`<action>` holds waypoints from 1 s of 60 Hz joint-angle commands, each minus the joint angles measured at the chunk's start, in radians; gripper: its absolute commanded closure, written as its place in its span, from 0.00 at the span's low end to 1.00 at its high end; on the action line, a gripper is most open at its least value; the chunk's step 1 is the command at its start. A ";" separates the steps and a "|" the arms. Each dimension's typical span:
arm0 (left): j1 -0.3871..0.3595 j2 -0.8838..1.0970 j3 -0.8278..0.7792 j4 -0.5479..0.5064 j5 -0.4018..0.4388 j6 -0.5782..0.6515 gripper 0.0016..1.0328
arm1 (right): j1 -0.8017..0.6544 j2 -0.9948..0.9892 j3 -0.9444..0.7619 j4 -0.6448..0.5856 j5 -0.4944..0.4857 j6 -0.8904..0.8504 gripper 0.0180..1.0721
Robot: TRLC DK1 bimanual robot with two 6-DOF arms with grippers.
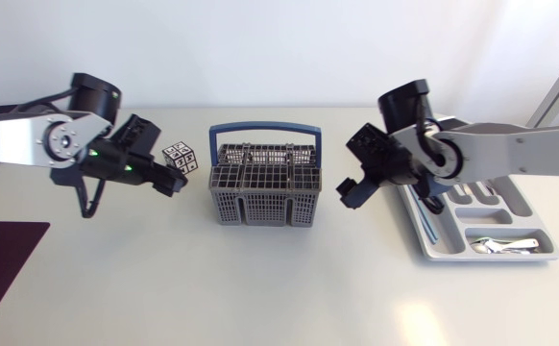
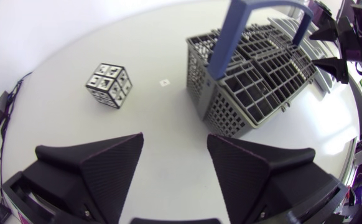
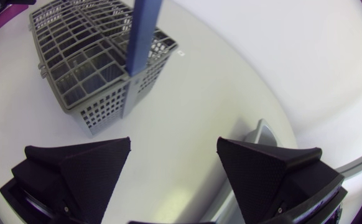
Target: Transfer all utensils from the basket to the drawer tray.
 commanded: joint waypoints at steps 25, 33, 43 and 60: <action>0.213 -0.416 -0.148 0.012 0.017 -0.044 0.04 | -0.315 -0.477 -0.210 0.020 -0.127 0.076 0.05; 0.219 -0.538 -0.225 0.052 0.042 -0.046 0.04 | -0.346 -0.559 -0.276 0.101 -0.135 0.119 0.05; 0.173 -0.697 -0.352 0.155 0.042 -0.060 0.04 | -0.372 -0.700 -0.397 0.195 -0.145 0.134 0.05; 0.153 -0.869 -0.538 0.333 0.017 -0.070 0.04 | -0.369 -0.939 -0.554 0.226 -0.118 0.146 0.05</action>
